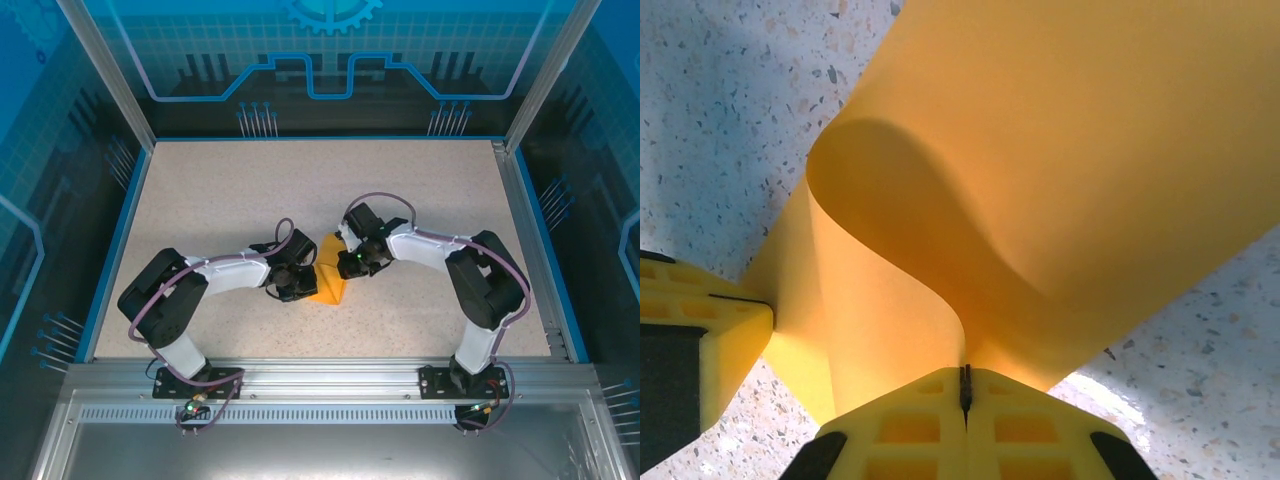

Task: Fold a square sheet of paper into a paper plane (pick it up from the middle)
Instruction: Fold the triangle a second time at the center of the table.

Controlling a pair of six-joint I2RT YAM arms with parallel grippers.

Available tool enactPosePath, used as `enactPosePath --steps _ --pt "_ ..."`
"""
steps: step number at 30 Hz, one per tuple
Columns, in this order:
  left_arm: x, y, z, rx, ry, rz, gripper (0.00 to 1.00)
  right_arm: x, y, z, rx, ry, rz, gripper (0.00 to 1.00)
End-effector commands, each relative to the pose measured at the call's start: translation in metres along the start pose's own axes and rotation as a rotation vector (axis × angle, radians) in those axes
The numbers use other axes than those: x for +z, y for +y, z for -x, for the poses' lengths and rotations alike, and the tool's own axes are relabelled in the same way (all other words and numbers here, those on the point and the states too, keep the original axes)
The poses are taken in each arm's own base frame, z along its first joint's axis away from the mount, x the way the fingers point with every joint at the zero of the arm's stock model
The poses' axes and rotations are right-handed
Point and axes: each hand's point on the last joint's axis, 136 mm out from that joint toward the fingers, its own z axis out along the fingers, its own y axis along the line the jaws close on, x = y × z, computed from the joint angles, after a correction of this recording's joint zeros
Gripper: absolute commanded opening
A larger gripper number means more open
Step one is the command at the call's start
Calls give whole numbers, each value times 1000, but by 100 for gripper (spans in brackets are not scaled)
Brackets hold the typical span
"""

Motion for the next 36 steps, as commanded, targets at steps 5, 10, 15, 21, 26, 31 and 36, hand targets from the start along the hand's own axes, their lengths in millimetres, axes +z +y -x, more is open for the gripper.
enactPosePath --steps 5,10,15,21,26,31,36 --pt "7 14 -7 14 33 62 12 6 -1 -2 -25 36 -46 1" --pt "7 12 -7 15 35 57 12 6 0 -7 -22 43 -49 1" --pt "6 12 -6 19 32 55 12 2 1 -8 -24 33 -49 1" --pt "6 11 -6 20 33 52 12 6 0 -8 -26 45 -61 1" --pt "6 11 -6 20 34 53 12 8 0 -11 -24 61 -78 1" --pt "6 11 -7 22 38 55 12 10 -1 -14 -21 66 -84 1" --pt "6 13 -7 23 36 60 12 11 -2 -12 -20 67 -97 1"
